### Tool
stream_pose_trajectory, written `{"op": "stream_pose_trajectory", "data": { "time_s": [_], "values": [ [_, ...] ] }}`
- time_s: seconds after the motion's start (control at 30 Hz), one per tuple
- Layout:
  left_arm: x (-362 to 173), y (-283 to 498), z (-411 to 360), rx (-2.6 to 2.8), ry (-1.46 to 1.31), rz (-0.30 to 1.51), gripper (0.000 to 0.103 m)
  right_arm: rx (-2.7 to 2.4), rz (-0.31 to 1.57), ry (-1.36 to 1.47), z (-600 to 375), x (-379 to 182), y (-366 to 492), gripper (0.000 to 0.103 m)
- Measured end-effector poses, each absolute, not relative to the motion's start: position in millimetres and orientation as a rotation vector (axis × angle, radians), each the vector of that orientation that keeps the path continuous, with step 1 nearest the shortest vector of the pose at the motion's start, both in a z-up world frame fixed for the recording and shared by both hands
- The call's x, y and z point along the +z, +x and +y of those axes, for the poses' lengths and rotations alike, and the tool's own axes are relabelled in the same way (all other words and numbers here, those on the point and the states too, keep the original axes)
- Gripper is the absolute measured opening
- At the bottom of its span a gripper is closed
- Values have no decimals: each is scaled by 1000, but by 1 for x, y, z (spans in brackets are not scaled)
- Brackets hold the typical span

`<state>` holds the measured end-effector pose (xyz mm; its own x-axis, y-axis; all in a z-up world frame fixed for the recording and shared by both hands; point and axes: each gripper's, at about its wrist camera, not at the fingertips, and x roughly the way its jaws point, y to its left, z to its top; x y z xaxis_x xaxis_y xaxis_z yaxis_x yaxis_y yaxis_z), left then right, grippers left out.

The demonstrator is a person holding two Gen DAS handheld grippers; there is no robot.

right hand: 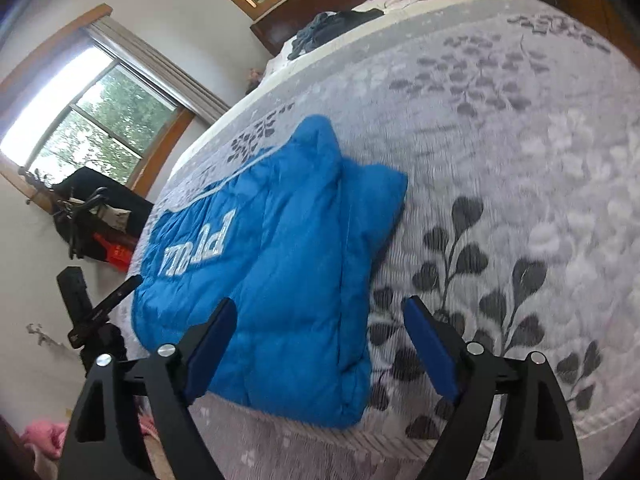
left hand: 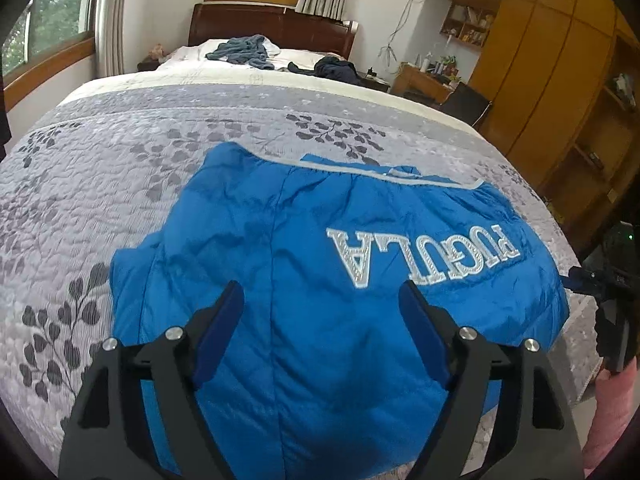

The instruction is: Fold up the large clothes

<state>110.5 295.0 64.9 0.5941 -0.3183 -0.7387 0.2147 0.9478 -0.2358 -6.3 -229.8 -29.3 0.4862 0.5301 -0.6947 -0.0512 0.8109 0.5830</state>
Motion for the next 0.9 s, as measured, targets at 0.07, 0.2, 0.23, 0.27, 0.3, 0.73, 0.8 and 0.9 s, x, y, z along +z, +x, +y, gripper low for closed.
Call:
{"op": "stream_pose_trajectory", "data": {
  "time_s": [0.07,0.2,0.23,0.27,0.3,0.73,0.8,0.9],
  "values": [
    [62,107,296,-301,-126,885,81,389,1009,571,-232,-38,-7,87],
    [60,106,296,-293,-119,879,81,418,1010,643,-236,-52,2,87],
    [60,106,297,-293,-119,880,81,431,1011,660,-236,-56,6,87],
    [59,106,297,-293,-119,882,81,444,1014,673,-236,-60,10,87],
    [59,106,297,-291,-119,882,81,453,1017,682,-235,-64,14,87],
    [54,107,294,-292,-106,883,83,529,1057,644,-198,-70,43,65],
    [55,107,295,-293,-105,884,83,527,1049,637,-197,-66,40,55],
    [55,106,294,-291,-102,885,83,523,1025,624,-198,-55,33,42]
  ]
}}
